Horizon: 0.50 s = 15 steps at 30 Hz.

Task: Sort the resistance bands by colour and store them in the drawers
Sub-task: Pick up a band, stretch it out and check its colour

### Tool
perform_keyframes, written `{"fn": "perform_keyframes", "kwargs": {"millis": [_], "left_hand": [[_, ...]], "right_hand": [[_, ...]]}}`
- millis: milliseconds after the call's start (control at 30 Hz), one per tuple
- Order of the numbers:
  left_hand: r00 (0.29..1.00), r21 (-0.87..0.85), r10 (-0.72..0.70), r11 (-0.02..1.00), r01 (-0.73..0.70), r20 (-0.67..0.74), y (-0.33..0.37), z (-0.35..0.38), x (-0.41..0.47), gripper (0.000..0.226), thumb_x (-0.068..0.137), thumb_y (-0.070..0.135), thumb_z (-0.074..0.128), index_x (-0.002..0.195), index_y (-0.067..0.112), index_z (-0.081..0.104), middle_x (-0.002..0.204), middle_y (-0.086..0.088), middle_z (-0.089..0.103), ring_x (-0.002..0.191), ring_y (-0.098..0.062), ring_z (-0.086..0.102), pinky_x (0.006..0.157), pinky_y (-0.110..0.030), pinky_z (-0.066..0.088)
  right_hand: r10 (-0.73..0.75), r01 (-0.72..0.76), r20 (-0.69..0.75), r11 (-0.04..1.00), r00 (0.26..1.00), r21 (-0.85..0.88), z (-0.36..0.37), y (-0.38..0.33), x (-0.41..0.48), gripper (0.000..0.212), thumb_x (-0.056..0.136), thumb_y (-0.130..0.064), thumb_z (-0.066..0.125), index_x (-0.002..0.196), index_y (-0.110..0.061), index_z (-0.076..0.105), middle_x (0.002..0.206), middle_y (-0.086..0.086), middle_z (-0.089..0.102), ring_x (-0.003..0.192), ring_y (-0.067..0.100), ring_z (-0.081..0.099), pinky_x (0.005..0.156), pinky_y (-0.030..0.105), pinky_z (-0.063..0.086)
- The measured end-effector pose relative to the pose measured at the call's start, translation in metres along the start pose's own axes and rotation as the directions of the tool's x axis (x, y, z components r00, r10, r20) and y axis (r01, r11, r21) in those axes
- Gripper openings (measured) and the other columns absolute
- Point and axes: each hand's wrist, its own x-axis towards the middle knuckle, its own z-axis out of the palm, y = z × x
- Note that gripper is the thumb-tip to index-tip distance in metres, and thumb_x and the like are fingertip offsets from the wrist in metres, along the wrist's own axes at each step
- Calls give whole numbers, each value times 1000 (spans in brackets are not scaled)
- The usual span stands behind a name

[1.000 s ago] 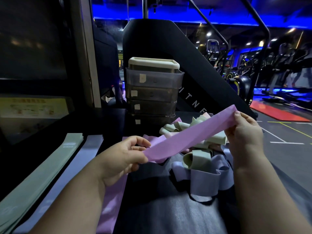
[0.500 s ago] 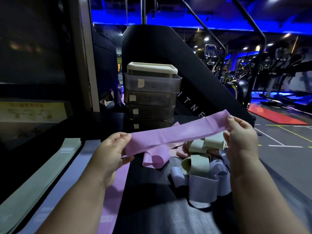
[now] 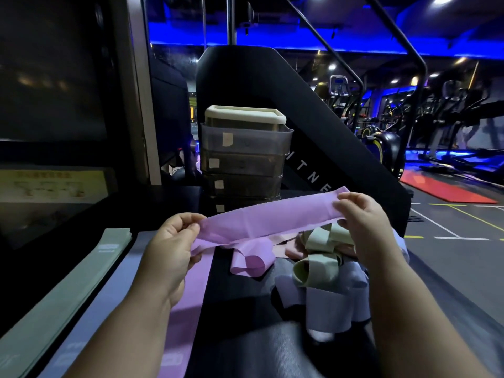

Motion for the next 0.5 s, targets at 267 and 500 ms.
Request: {"fn": "perform_keyframes", "kwargs": {"millis": [267, 500], "left_hand": [[987, 116, 151, 983, -144, -53, -3, -1, 1, 28, 100, 9, 47, 87, 26, 65, 83, -4, 63, 76, -21, 55, 72, -36, 49], [973, 219, 215, 956, -193, -83, -3, -3, -1, 24, 100, 13, 48, 91, 28, 65, 83, 5, 65, 64, -10, 53, 66, -26, 47]], "right_hand": [[-141, 121, -9, 880, 990, -459, 3, 10, 3, 45, 57, -35, 92, 88, -25, 62, 99, 6, 60, 91, 19, 58, 79, 27, 45], [-205, 199, 55, 794, 977, -575, 5, 6, -1, 11, 78, -31, 80, 81, -21, 74, 89, 2, 56, 82, 11, 46, 65, 18, 27]]}}
